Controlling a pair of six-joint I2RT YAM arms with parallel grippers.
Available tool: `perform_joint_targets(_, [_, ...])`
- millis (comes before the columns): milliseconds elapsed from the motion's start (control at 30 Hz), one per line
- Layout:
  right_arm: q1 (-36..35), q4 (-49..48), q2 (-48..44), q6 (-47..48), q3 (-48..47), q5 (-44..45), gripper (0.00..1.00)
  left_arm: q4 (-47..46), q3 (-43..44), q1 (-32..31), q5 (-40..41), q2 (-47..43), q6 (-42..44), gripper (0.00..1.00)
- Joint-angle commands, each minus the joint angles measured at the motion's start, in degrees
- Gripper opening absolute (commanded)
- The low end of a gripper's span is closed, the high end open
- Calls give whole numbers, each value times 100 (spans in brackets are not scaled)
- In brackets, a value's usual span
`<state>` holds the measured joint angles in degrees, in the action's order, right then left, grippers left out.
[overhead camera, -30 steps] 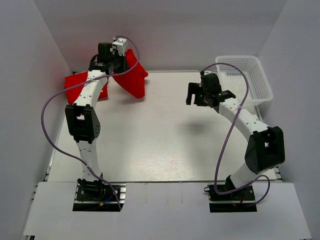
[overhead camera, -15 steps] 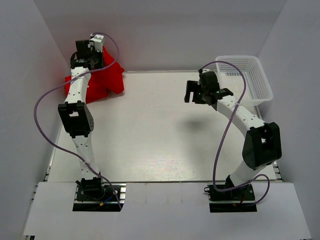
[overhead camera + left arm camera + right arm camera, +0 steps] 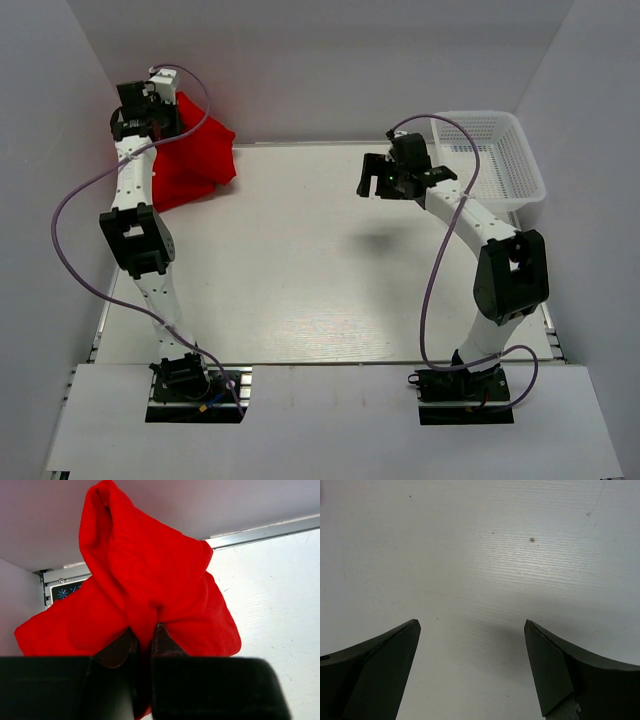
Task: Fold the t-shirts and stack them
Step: Put the neatly folded tshirt into the corner of the board with the left arm
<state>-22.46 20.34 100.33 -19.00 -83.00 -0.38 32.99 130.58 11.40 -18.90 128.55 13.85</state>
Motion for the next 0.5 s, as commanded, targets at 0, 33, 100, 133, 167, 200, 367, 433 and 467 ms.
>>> perform_joint_targets(0, [22,-179,65,-7,-287,-304,90,-179,213,143,-378,-674,-57,0])
perform_joint_targets(33, [22,-197,74,-7,-278,-322,90,-231,213,213,-448,-674,-118,0])
perform_joint_targets(100, [22,-214,100,-42,-269,-392,90,-232,152,284,-448,-674,-172,0])
perform_joint_targets(133, [22,-214,118,-51,-287,-401,90,-232,152,345,-448,-674,-224,0])
perform_joint_targets(167, [22,-214,170,-59,-287,-445,90,-232,152,406,-448,-674,-294,0])
perform_joint_targets(200, [13,-223,188,-68,-330,-463,90,-232,91,407,-535,-674,-295,0])
perform_joint_targets(367, [5,-188,346,-121,-471,-612,90,-293,-182,661,-449,-796,-400,0])
perform_joint_targets(433, [5,-214,381,-121,-471,-682,90,-469,-505,732,-326,-857,-505,0])
perform_joint_targets(467, [13,-206,416,-130,-463,-682,90,-521,-595,784,-404,-858,-506,0])
